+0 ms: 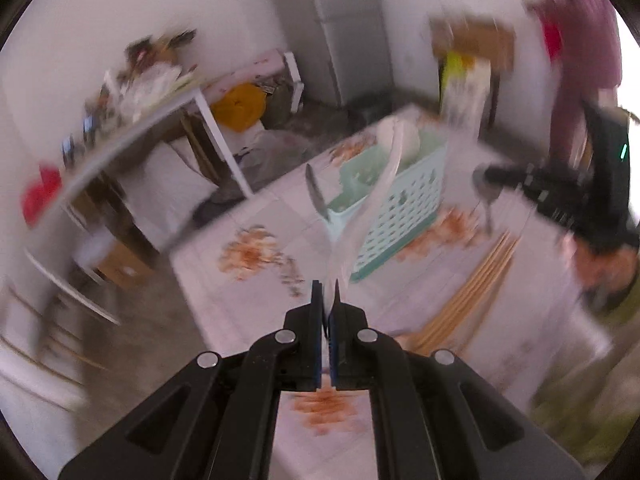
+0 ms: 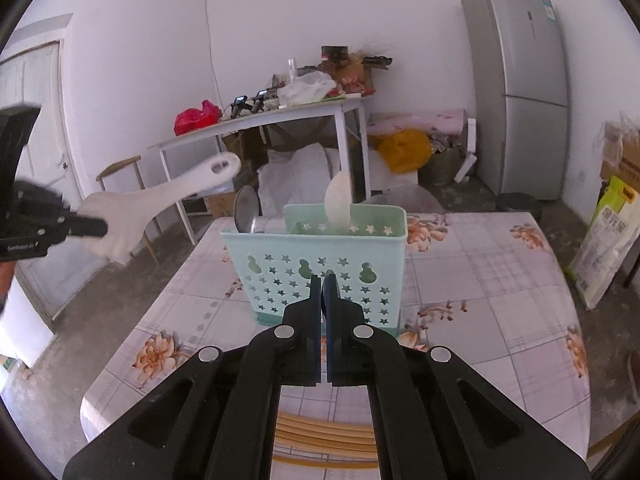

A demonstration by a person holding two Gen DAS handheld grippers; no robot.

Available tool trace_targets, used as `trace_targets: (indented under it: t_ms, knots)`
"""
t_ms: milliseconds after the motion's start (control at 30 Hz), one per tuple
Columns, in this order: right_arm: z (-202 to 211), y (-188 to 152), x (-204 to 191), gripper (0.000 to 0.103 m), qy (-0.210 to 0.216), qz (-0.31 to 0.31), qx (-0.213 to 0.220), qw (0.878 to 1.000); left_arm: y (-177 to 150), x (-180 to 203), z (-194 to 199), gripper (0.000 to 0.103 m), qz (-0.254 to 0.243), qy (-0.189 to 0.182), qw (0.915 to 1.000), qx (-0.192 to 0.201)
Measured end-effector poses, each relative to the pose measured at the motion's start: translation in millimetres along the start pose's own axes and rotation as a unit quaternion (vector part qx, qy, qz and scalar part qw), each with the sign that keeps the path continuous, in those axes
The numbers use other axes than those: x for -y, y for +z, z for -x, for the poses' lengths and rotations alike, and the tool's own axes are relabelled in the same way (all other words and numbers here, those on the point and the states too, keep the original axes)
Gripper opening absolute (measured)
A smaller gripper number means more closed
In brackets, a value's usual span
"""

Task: Organize utensils
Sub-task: 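Lower the white spoon into the green holder and open the left tool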

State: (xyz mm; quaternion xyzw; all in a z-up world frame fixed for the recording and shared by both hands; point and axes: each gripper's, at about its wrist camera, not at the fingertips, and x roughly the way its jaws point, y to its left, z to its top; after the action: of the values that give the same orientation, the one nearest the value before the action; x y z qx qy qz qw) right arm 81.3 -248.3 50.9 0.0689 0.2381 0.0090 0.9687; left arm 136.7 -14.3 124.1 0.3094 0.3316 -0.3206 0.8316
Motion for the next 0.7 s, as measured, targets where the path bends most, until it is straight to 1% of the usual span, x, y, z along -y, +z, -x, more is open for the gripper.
trace_targets:
  t_ms: [67,100,133,167,233,267,300,333,367,400,433,533,567,633,667,700]
  knots:
    - [-1,-2,2,0.000,0.003,-0.004,0.000,1.000,11,4,-6,0.002,-0.040,0.022,0.9986,-0.028]
    - [-2,-3,3,0.000,0.005,-0.007,-0.001,1.000,16,7,-11,0.002,-0.065,0.038,0.9963,-0.042]
    - [-3,-4,5,0.000,0.009,-0.010,-0.002,1.000,22,10,-18,0.002,-0.098,0.061,0.9916,-0.058]
    - [-3,-5,6,0.000,0.010,-0.012,-0.002,1.000,24,12,-21,0.002,-0.121,0.077,0.9874,-0.067]
    - [-4,-7,8,0.000,0.015,-0.016,-0.002,1.000,30,18,-33,0.002,-0.177,0.110,0.9739,-0.090]
    - [-3,-8,8,0.000,0.016,-0.017,-0.001,1.000,32,20,-36,0.002,-0.194,0.117,0.9691,-0.097]
    - [-3,-8,9,0.000,0.017,-0.017,-0.001,1.000,35,24,-41,0.002,-0.219,0.130,0.9611,-0.107]
    - [-3,-8,9,0.000,0.018,-0.018,0.000,1.000,35,28,-47,0.002,-0.248,0.149,0.9502,-0.115]
    - [-2,-9,10,0.000,0.019,-0.020,0.001,1.000,35,31,-51,0.002,-0.271,0.161,0.9414,-0.121]
    - [-2,-9,11,0.000,0.021,-0.021,0.001,1.000,36,35,-57,0.002,-0.300,0.177,0.9290,-0.125]
    - [-2,-9,11,0.000,0.023,-0.023,0.001,0.999,37,36,-62,0.002,-0.320,0.190,0.9191,-0.129]
    - [-1,-10,13,0.000,0.027,-0.027,0.001,0.999,43,39,-75,0.002,-0.358,0.209,0.8993,-0.139]
    - [-1,-10,15,0.000,0.029,-0.030,0.001,0.999,45,40,-77,0.002,-0.368,0.213,0.8940,-0.142]
    - [-1,-10,16,0.000,0.033,-0.032,0.002,0.999,48,44,-87,0.002,-0.396,0.224,0.8788,-0.143]
    - [-1,-10,16,0.000,0.035,-0.035,0.003,0.999,50,46,-90,0.002,-0.401,0.228,0.8755,-0.143]
    - [-1,-11,17,0.000,0.036,-0.037,0.003,0.999,54,47,-94,0.003,-0.403,0.228,0.8748,-0.143]
